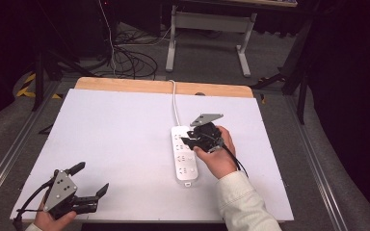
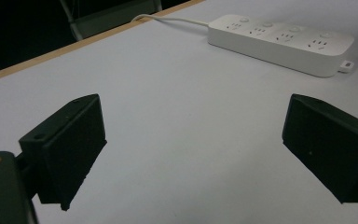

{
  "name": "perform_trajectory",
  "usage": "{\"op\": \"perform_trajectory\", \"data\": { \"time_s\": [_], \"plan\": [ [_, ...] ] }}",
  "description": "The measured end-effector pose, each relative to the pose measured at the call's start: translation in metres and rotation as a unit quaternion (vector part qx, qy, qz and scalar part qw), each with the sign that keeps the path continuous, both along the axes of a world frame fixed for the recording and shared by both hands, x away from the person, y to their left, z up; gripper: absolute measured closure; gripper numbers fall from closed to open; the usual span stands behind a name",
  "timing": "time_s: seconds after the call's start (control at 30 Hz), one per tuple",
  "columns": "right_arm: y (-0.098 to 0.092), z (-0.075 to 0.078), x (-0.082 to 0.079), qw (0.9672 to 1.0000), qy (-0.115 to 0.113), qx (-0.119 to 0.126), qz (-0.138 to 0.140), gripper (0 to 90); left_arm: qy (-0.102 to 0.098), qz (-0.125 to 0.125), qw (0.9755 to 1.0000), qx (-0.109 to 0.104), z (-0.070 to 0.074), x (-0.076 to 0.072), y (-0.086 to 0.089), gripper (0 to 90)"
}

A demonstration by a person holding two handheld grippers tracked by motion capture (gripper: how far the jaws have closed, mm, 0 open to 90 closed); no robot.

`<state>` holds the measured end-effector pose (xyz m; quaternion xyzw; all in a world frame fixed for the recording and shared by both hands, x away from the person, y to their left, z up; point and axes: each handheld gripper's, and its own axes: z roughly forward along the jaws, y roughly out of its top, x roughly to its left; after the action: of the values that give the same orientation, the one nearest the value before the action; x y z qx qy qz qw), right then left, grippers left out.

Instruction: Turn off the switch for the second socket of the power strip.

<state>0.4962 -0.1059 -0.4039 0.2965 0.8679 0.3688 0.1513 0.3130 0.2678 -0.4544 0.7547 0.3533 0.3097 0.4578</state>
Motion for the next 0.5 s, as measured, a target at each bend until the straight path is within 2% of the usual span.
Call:
{"op": "perform_trajectory", "data": {
  "time_s": [0.23,0.5],
  "plan": [
    [-0.006,0.01,-0.007,0.9999,-0.005,0.013,-0.005,63.9,-0.002,0.0,1.0,0.002,0.0,0.0,0.0,6.8],
    [-0.01,0.013,-0.011,0.9998,-0.009,0.018,-0.005,58.6,0.0,0.0,1.0,0.002,0.0,0.0,0.0,6.8]
  ]
}}
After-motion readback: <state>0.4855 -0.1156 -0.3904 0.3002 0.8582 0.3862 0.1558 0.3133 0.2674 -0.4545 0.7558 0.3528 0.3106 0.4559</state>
